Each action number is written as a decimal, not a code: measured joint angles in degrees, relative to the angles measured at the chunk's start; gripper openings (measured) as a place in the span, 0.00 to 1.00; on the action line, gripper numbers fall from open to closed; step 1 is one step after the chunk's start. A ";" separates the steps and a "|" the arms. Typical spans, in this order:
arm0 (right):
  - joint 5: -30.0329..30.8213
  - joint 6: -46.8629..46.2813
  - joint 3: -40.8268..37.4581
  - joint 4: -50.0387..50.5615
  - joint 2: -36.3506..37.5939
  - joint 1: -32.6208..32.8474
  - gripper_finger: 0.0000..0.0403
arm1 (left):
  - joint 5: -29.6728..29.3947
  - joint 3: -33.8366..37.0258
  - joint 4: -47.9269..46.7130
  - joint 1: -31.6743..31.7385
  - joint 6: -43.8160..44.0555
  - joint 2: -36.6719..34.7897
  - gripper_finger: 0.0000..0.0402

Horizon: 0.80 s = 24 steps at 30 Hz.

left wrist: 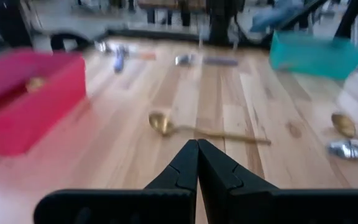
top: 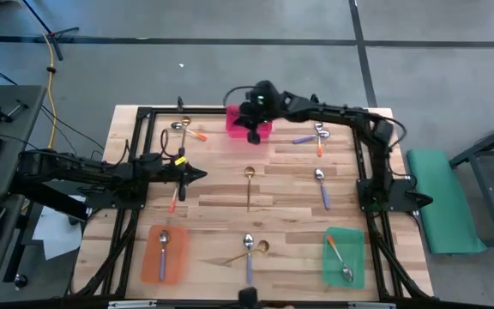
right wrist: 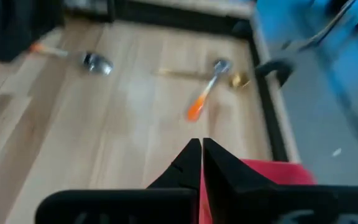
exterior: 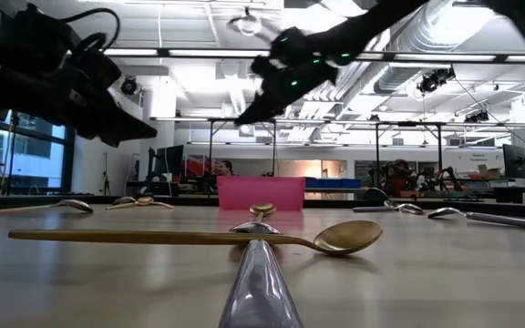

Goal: Sort silverware by color (type)
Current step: Put the orange spoon into the green bin

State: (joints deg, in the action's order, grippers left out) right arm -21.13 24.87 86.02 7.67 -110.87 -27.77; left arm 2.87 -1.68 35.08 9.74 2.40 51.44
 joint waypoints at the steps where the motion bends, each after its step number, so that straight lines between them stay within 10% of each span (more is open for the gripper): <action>1: 0.19 -0.94 -3.94 -4.89 2.40 0.02 0.00 | 0.28 -1.02 -2.82 0.00 0.20 0.00 0.00; 13: 4.87 -12.30 -44.24 -46.61 24.17 1.70 0.00 | -4.70 -23.75 -48.41 3.42 -1.14 2.27 0.00; 24: 9.60 -11.27 -54.51 -54.61 37.75 7.90 0.00 | -7.97 -53.97 -84.69 15.74 -15.22 23.20 0.00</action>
State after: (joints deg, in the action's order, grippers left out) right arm -11.53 13.60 31.50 -46.94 -73.12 -19.87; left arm -5.10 -55.65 -49.61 25.48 -12.82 74.64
